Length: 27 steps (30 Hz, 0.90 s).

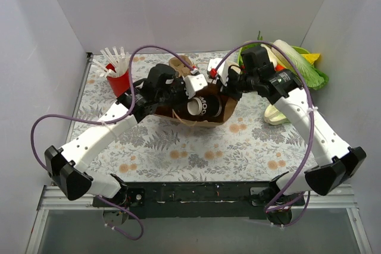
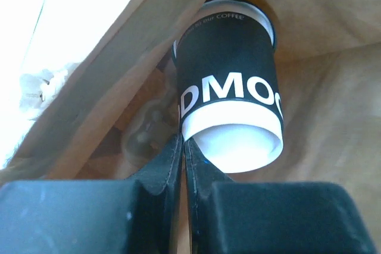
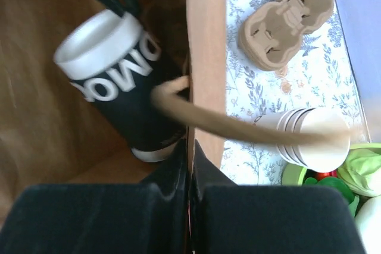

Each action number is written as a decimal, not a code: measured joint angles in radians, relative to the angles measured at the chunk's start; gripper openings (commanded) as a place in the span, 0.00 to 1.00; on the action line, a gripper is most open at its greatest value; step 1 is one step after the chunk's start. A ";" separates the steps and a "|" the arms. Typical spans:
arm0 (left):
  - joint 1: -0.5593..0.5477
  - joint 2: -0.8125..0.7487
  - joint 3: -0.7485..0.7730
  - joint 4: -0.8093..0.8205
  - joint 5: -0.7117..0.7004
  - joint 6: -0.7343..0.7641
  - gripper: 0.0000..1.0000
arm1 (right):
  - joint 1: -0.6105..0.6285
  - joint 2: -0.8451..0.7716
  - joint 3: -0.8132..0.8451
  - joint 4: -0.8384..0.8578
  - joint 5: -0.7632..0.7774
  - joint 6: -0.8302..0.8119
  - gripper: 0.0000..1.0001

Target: Pack the takeout coffee

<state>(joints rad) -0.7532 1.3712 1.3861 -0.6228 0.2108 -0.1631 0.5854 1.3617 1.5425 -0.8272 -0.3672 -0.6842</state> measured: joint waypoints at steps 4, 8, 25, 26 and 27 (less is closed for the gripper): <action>0.038 -0.037 0.033 -0.016 0.049 -0.051 0.00 | -0.061 0.105 0.132 -0.064 -0.016 0.000 0.06; 0.061 -0.095 0.079 -0.025 0.079 -0.071 0.00 | -0.106 0.263 0.336 -0.201 -0.047 -0.029 0.03; 0.179 -0.215 0.012 -0.004 0.264 -0.246 0.00 | -0.131 0.272 0.539 -0.329 -0.104 0.042 0.71; 0.188 -0.208 0.007 0.013 0.278 -0.256 0.00 | -0.133 0.258 0.542 -0.318 -0.114 0.045 0.73; 0.197 -0.201 0.000 0.030 0.292 -0.266 0.00 | -0.134 0.247 0.545 -0.309 -0.127 0.045 0.73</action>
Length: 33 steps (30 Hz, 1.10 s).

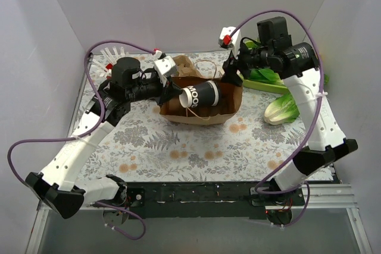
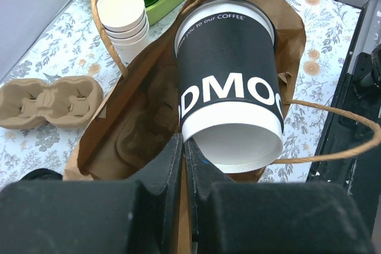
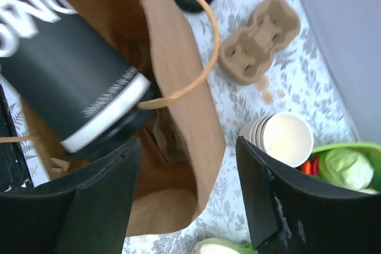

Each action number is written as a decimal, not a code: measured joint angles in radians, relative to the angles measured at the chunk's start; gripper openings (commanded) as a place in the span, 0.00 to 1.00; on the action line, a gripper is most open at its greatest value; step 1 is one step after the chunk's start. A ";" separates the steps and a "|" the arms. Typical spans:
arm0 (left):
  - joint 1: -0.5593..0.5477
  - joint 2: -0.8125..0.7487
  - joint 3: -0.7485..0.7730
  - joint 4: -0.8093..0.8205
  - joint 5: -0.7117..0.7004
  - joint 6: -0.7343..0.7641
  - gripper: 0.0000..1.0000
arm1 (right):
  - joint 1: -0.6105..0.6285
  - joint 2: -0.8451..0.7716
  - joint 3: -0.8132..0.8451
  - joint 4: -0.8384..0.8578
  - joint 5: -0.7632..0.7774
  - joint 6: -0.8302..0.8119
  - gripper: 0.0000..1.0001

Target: Pack the takeout coffee

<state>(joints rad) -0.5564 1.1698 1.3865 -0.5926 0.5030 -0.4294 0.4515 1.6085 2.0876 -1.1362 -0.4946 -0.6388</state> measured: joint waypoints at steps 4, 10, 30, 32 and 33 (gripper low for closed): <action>0.040 0.050 -0.004 0.047 0.048 -0.042 0.00 | 0.001 -0.079 -0.013 0.065 -0.087 -0.014 0.79; 0.070 0.131 0.021 0.069 0.119 -0.083 0.00 | 0.109 -0.302 -0.195 0.152 -0.134 -0.146 0.81; 0.083 0.237 0.198 0.035 0.223 -0.115 0.00 | 0.301 -0.262 -0.385 0.317 0.168 -0.332 0.81; 0.082 0.248 0.210 0.031 0.227 -0.115 0.00 | 0.302 -0.265 -0.390 0.331 0.175 -0.342 0.82; 0.081 0.253 0.216 0.032 0.231 -0.115 0.00 | 0.302 -0.267 -0.391 0.335 0.176 -0.348 0.82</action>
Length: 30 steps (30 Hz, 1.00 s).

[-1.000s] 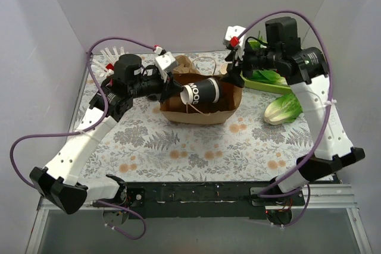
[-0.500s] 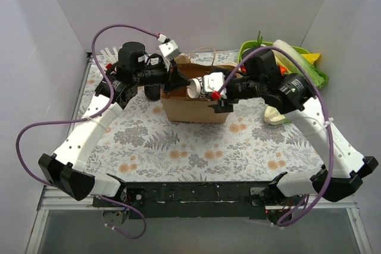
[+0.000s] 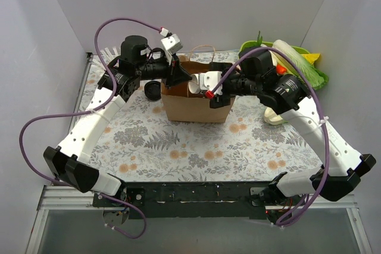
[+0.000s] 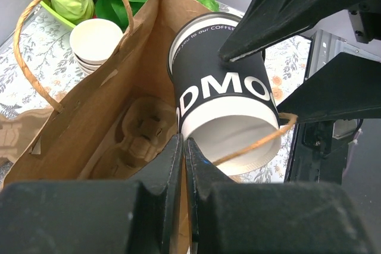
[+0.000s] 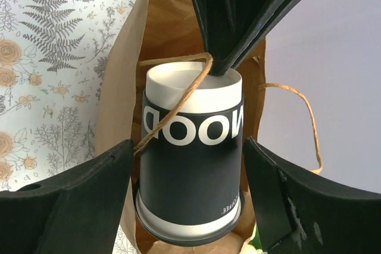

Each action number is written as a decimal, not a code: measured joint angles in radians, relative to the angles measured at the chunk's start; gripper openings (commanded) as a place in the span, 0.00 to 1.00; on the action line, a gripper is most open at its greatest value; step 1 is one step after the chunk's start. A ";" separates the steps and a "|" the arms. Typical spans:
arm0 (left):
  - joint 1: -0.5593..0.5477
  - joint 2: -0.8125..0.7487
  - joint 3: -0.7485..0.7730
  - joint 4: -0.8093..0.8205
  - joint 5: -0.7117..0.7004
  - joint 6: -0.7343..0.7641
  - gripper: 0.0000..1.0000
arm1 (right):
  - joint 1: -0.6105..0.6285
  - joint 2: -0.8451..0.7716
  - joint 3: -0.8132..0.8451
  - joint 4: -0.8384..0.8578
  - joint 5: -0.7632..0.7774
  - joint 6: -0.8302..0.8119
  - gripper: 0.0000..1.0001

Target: Pack the takeout coffee

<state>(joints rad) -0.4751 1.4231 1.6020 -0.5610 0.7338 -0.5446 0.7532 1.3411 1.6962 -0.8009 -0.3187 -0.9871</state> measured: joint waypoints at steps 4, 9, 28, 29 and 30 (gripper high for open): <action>-0.002 0.018 0.019 0.001 0.009 0.001 0.00 | -0.003 -0.028 -0.004 0.012 -0.001 -0.009 0.84; -0.003 0.039 0.043 0.009 0.014 0.001 0.00 | -0.026 -0.047 0.003 0.011 -0.007 -0.009 0.84; 0.003 0.096 0.118 0.014 0.061 -0.018 0.00 | -0.058 0.000 -0.078 0.099 0.032 -0.079 0.82; 0.003 0.101 0.125 0.011 0.062 -0.019 0.00 | -0.058 0.000 -0.085 0.107 0.035 -0.080 0.77; 0.003 0.108 0.134 0.010 0.063 -0.021 0.00 | -0.058 0.000 -0.088 0.114 0.039 -0.082 0.74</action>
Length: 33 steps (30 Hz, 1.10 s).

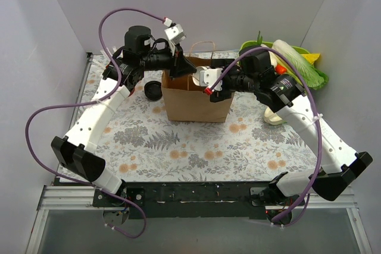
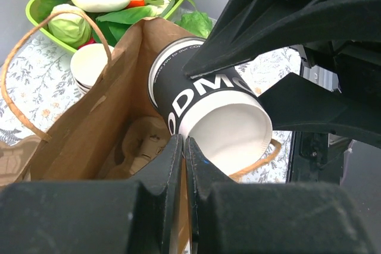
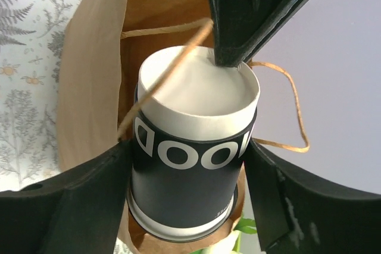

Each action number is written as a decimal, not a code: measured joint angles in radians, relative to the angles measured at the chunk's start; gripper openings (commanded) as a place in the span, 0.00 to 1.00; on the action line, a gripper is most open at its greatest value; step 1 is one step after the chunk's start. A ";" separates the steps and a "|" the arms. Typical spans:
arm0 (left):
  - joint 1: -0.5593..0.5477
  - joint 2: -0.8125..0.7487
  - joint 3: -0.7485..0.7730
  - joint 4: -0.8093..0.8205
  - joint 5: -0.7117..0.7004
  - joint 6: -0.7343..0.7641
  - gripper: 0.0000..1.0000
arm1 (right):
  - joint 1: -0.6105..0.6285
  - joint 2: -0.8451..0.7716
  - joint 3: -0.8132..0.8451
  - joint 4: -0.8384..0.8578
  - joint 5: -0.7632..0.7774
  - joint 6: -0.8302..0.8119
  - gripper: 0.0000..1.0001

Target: Pack the takeout coffee

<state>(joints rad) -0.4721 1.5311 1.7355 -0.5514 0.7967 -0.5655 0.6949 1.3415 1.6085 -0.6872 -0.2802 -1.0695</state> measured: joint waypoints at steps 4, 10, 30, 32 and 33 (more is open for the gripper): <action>0.003 0.026 0.035 0.002 0.001 -0.004 0.29 | -0.002 0.000 -0.001 0.029 0.028 0.000 0.62; 0.003 0.035 0.077 0.037 -0.051 -0.027 0.91 | -0.024 0.000 -0.004 0.091 0.045 0.052 0.55; 0.002 -0.105 0.017 0.277 -0.104 -0.041 0.98 | -0.438 0.122 0.273 0.409 -0.452 1.166 0.58; 0.002 -0.040 0.076 0.285 -0.068 -0.085 0.98 | -0.471 0.134 0.240 0.477 -0.529 1.272 0.58; 0.002 -0.008 0.105 0.291 -0.047 -0.109 0.98 | -0.487 0.140 0.224 0.507 -0.566 1.324 0.57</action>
<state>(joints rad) -0.4702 1.5234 1.8400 -0.2607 0.7498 -0.6743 0.2081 1.4815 1.8324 -0.1802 -0.8463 0.2546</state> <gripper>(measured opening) 0.981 0.655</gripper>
